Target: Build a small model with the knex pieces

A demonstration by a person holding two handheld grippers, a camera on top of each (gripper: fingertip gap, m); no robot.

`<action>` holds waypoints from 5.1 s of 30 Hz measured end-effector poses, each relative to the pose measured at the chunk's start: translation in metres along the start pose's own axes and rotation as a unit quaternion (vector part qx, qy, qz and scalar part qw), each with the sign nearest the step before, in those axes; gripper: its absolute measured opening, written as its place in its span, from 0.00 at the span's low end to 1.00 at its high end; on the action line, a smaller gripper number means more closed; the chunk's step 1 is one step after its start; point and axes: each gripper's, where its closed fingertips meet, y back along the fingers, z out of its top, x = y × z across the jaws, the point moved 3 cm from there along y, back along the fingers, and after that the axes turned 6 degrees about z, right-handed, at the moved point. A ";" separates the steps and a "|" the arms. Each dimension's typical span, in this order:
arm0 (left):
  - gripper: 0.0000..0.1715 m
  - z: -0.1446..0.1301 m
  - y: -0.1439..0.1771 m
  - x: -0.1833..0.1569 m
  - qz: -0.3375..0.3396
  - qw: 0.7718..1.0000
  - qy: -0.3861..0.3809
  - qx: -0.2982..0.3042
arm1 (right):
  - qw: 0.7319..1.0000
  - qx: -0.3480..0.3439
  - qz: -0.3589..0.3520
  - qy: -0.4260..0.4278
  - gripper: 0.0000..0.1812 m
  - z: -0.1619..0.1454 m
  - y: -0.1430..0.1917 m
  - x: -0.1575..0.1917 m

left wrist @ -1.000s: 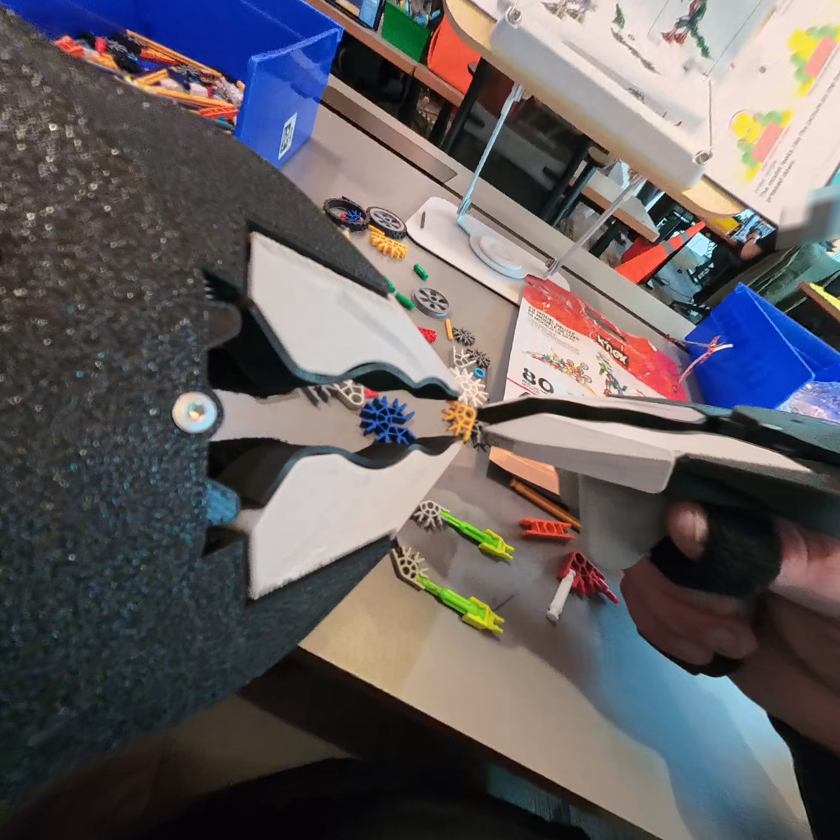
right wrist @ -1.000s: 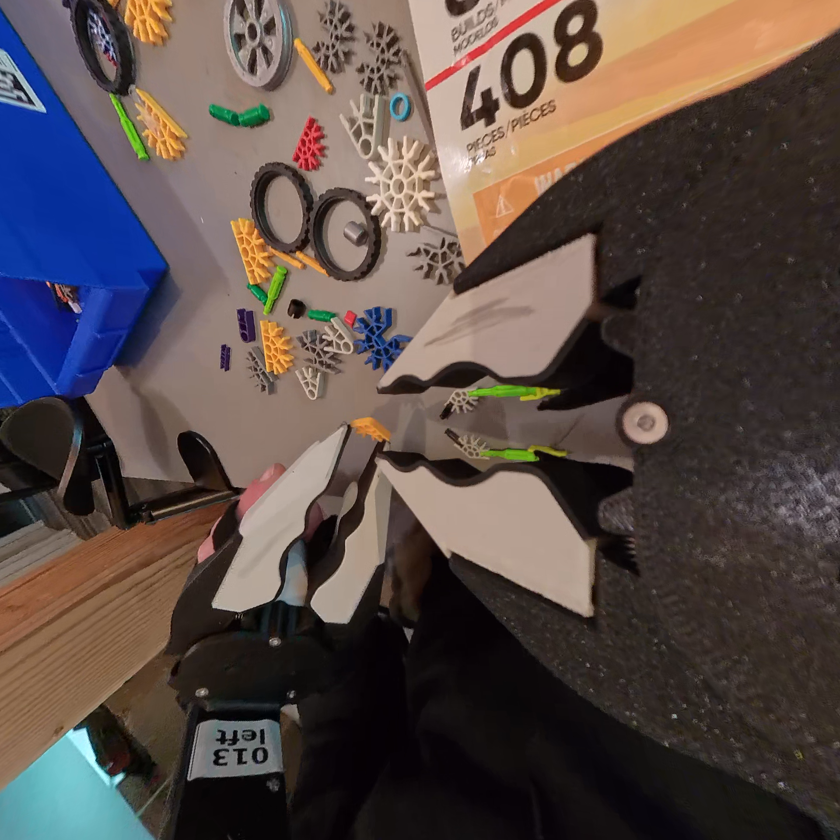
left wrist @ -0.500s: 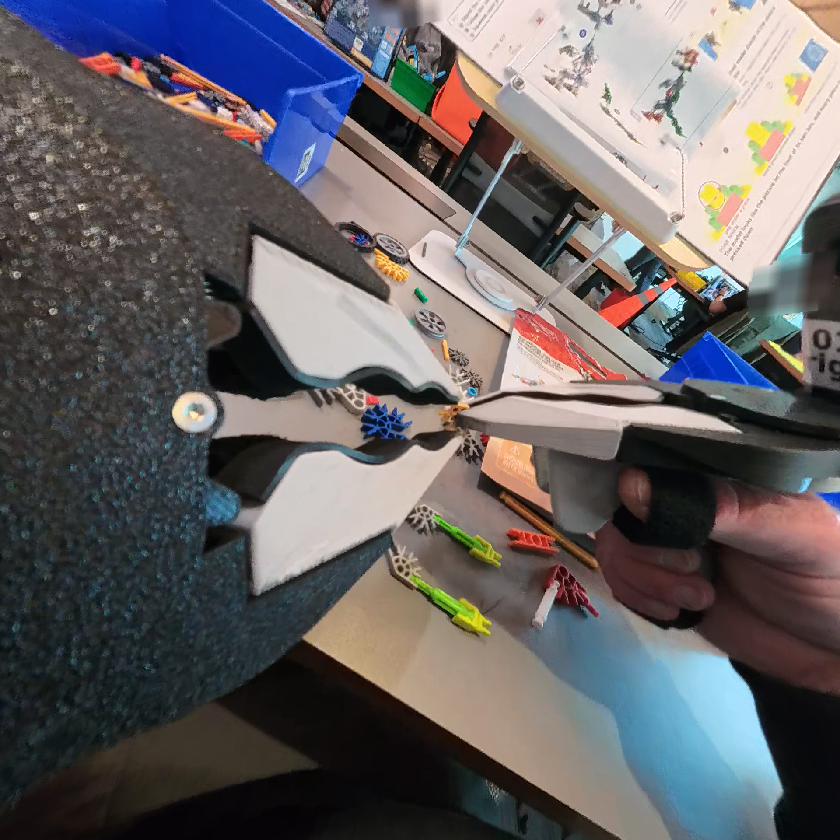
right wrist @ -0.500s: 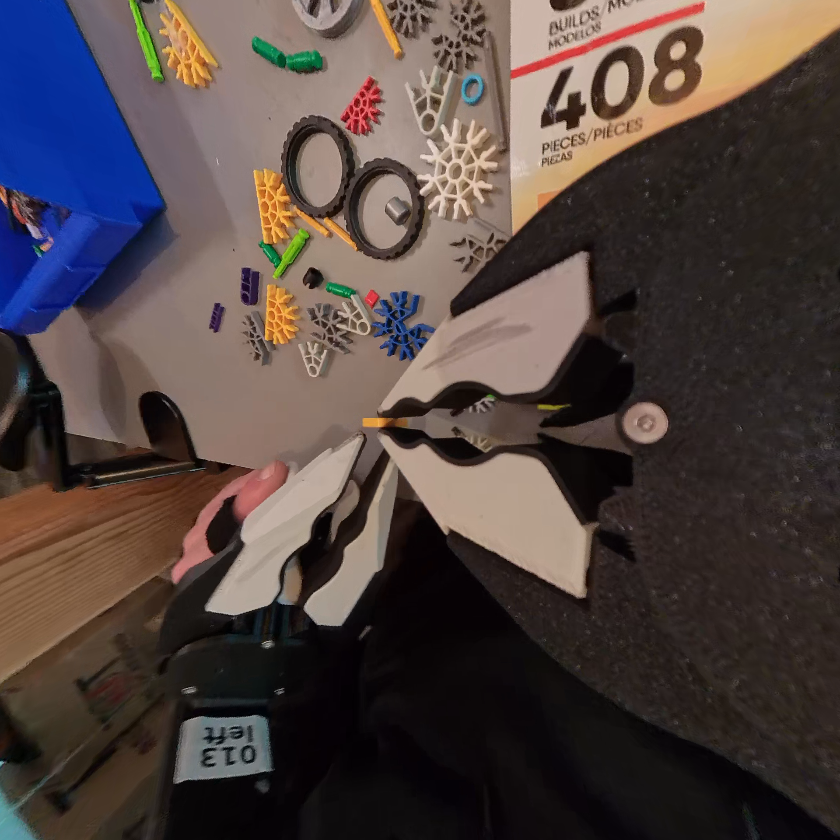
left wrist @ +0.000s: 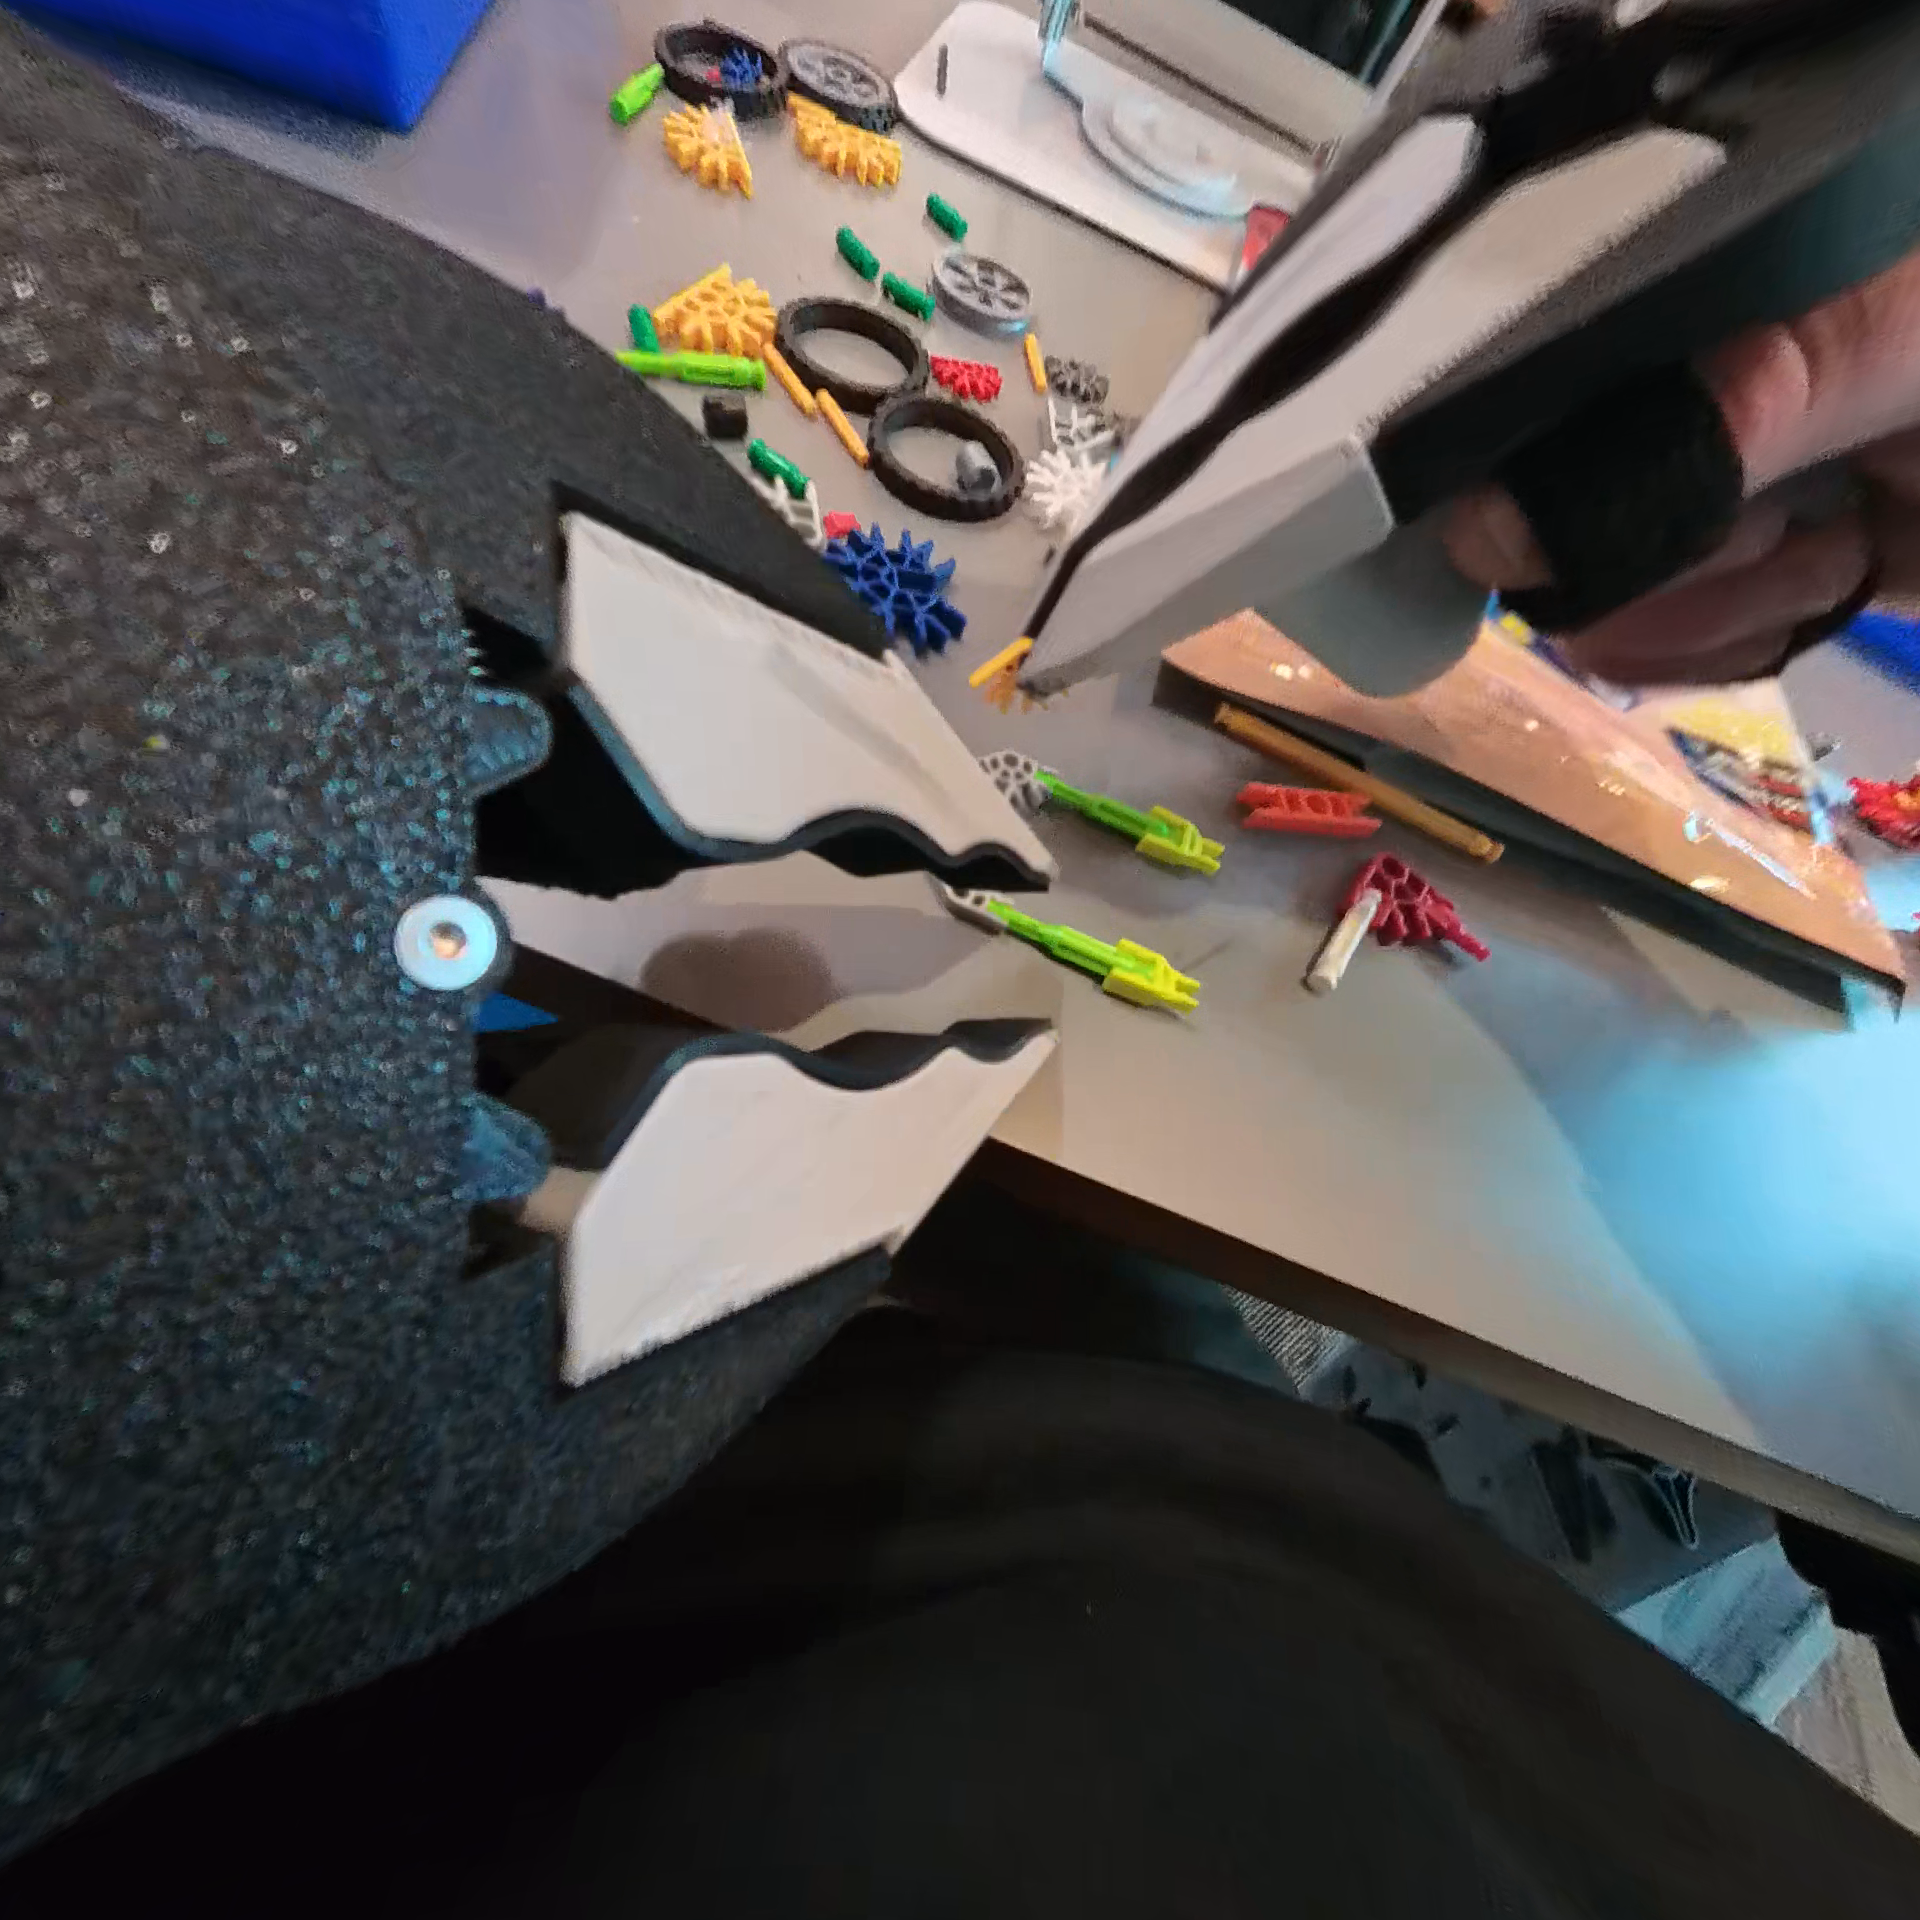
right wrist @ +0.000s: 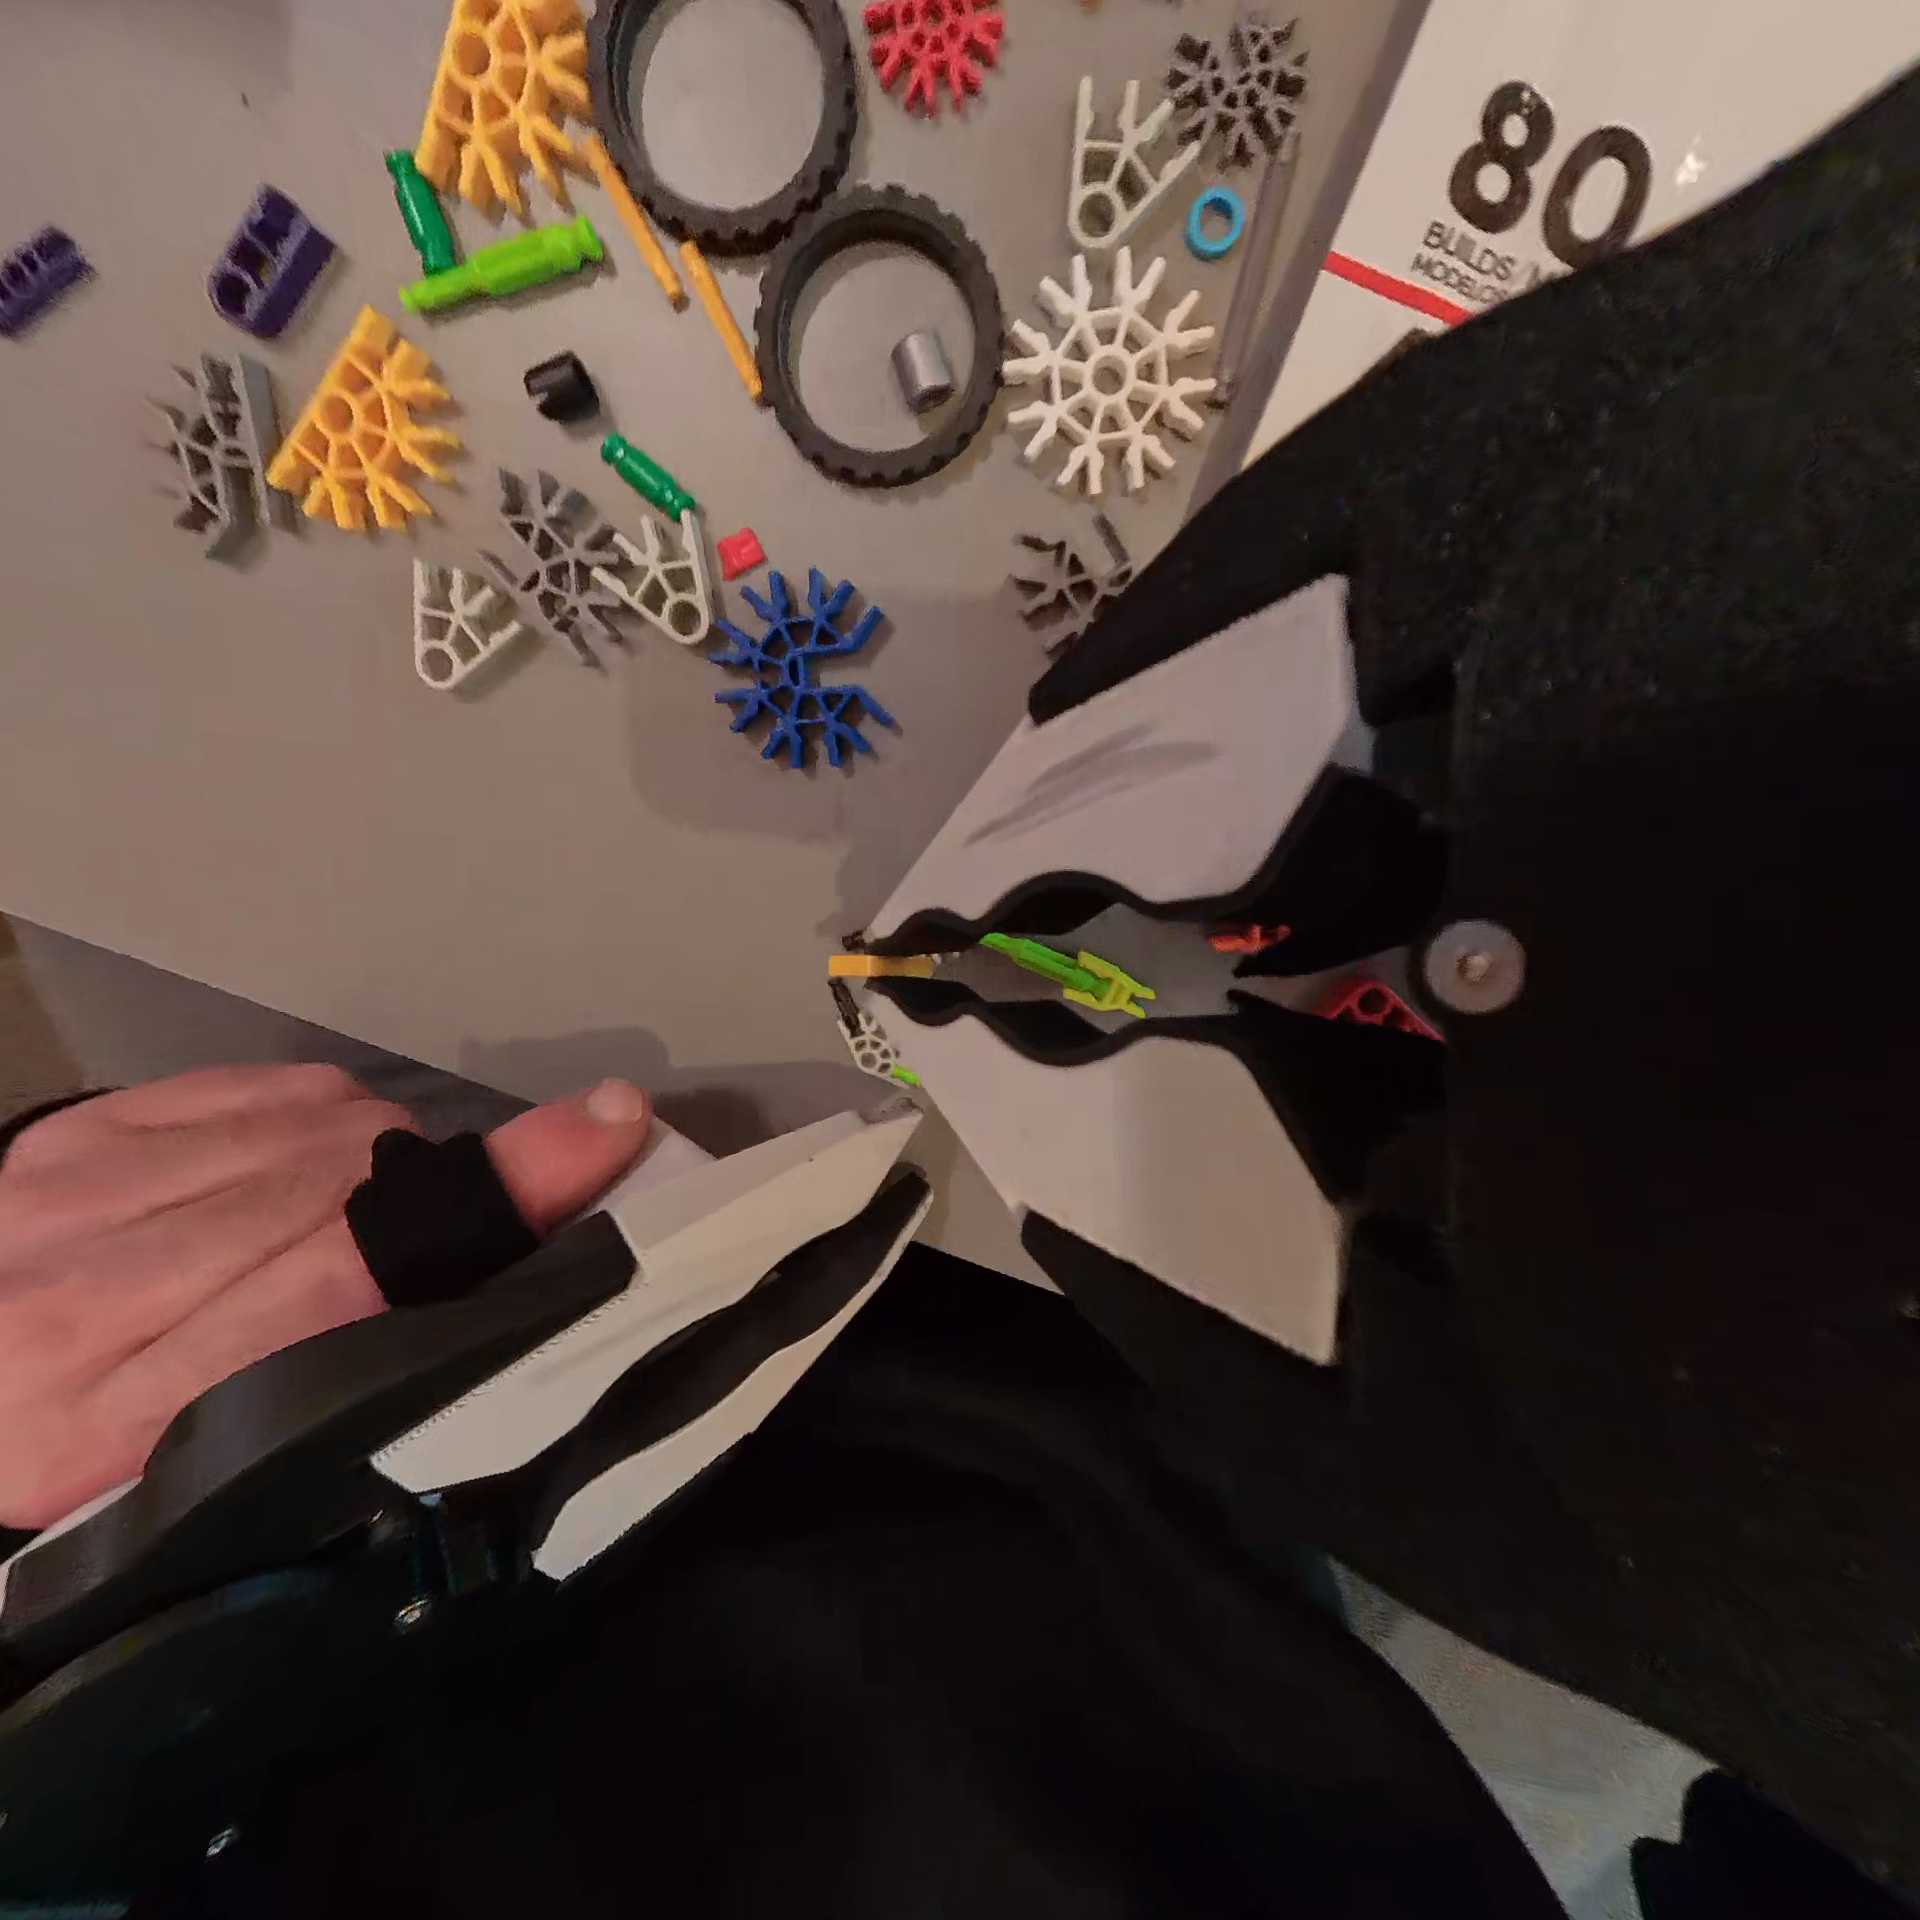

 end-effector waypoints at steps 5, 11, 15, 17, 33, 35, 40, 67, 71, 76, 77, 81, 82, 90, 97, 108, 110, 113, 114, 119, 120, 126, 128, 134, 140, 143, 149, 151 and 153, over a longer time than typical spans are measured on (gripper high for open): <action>0.07 -0.010 0.000 0.000 -0.021 0.999 0.015 0.027 | 0.997 0.065 0.037 0.029 0.01 0.004 -0.009 -0.002; 0.07 -0.016 0.008 0.004 -0.020 0.999 0.021 0.030 | 0.978 0.162 0.102 0.081 0.01 0.014 -0.010 0.001; 0.09 -0.007 0.011 0.002 -0.011 1.000 0.021 0.005 | 0.960 0.230 0.133 0.092 0.01 0.013 -0.014 -0.003; 0.10 -0.007 0.011 0.003 -0.005 1.000 0.018 0.002 | 0.950 0.258 0.152 0.093 0.01 0.011 -0.018 -0.003; 0.11 -0.014 0.005 0.002 -0.004 1.000 0.020 0.005 | 0.922 0.326 0.187 0.089 0.02 0.009 -0.033 -0.007; 0.11 -0.014 0.005 0.003 -0.006 1.000 0.022 0.004 | 0.922 0.328 0.182 0.092 0.03 0.010 -0.035 -0.008; 0.11 -0.016 0.006 0.005 -0.004 1.000 0.024 0.006 | 0.927 0.319 0.173 0.094 0.09 0.013 -0.033 -0.009; 0.05 -0.019 0.006 0.005 -0.003 1.000 0.017 0.022 | 0.955 0.228 0.098 0.165 0.14 0.012 -0.033 -0.007; 0.05 -0.020 0.008 0.006 -0.001 1.000 0.009 0.029 | 0.954 0.222 0.079 0.186 0.13 0.010 -0.032 -0.008; 0.07 -0.016 0.012 0.003 0.007 1.000 0.004 0.019 | 0.951 0.214 0.045 0.218 0.12 0.009 -0.033 -0.008; 0.07 -0.014 0.014 0.003 0.007 1.000 0.006 0.016 | 0.951 0.211 0.042 0.223 0.12 0.009 -0.032 -0.007; 0.07 -0.008 0.013 -0.002 0.007 1.000 0.010 0.009 | 0.949 0.203 0.031 0.238 0.11 0.007 -0.033 -0.006; 0.08 -0.008 0.011 -0.003 0.006 1.000 0.009 0.012 | 0.949 0.199 0.025 0.242 0.10 0.007 -0.034 -0.006; 0.06 -0.013 0.007 -0.004 0.009 1.000 0.012 0.022 | 0.948 0.181 0.020 0.261 0.05 0.007 -0.036 -0.002; 0.06 -0.015 0.009 -0.003 0.011 1.000 0.008 0.027 | 0.948 0.175 0.022 0.265 0.00 0.009 -0.034 -0.004; 0.05 -0.019 0.011 0.001 0.010 0.999 0.008 0.030 | 0.944 0.183 0.007 0.273 0.10 0.001 -0.035 0.005; 0.04 -0.019 0.011 0.000 0.011 0.999 0.006 0.030 | 0.941 0.181 -0.009 0.286 0.07 0.002 -0.036 0.003; 0.04 -0.019 0.011 0.000 0.014 0.999 0.004 0.031 | 0.939 0.175 -0.017 0.295 0.06 0.001 -0.036 0.003; 0.04 -0.019 0.011 0.000 0.015 0.999 0.004 0.032 | 0.940 0.171 -0.018 0.295 0.06 0.001 -0.036 0.003; 0.05 -0.018 0.013 -0.002 0.021 0.999 0.001 0.029 | 0.943 0.161 -0.017 0.292 0.06 0.002 -0.032 0.002; 0.06 -0.018 0.013 -0.002 0.024 0.999 0.000 0.028 | 0.942 0.160 -0.014 0.295 0.06 0.004 -0.032 0.004; 0.07 -0.017 0.015 0.000 0.035 0.999 -0.004 0.026 | 0.936 0.174 0.002 0.307 0.06 0.009 -0.038 0.007; 0.07 -0.017 0.016 0.002 0.040 0.999 -0.005 0.025 | 0.935 0.175 0.002 0.307 0.06 0.009 -0.039 0.006; 0.06 -0.021 0.015 0.001 0.041 0.999 -0.007 0.030 | 0.933 0.179 0.005 0.311 0.06 0.009 -0.040 0.006; 0.07 -0.023 0.018 0.005 0.050 0.998 -0.006 0.030 | 0.931 0.186 0.008 0.315 0.06 0.009 -0.040 0.008; 0.07 -0.024 0.018 0.006 0.052 0.998 -0.008 0.033 | 0.930 0.187 0.005 0.316 0.06 0.010 -0.039 0.008; 0.07 -0.025 0.017 0.007 0.057 0.998 -0.013 0.036 | 0.928 0.197 0.003 0.317 0.06 0.009 -0.041 0.008; 0.07 -0.026 0.017 0.007 0.054 0.998 -0.015 0.038 | 0.928 0.197 0.005 0.317 0.06 0.008 -0.041 0.009; 0.07 -0.027 0.017 0.009 0.050 0.998 -0.012 0.041 | 0.928 0.197 0.005 0.316 0.06 0.008 -0.041 0.009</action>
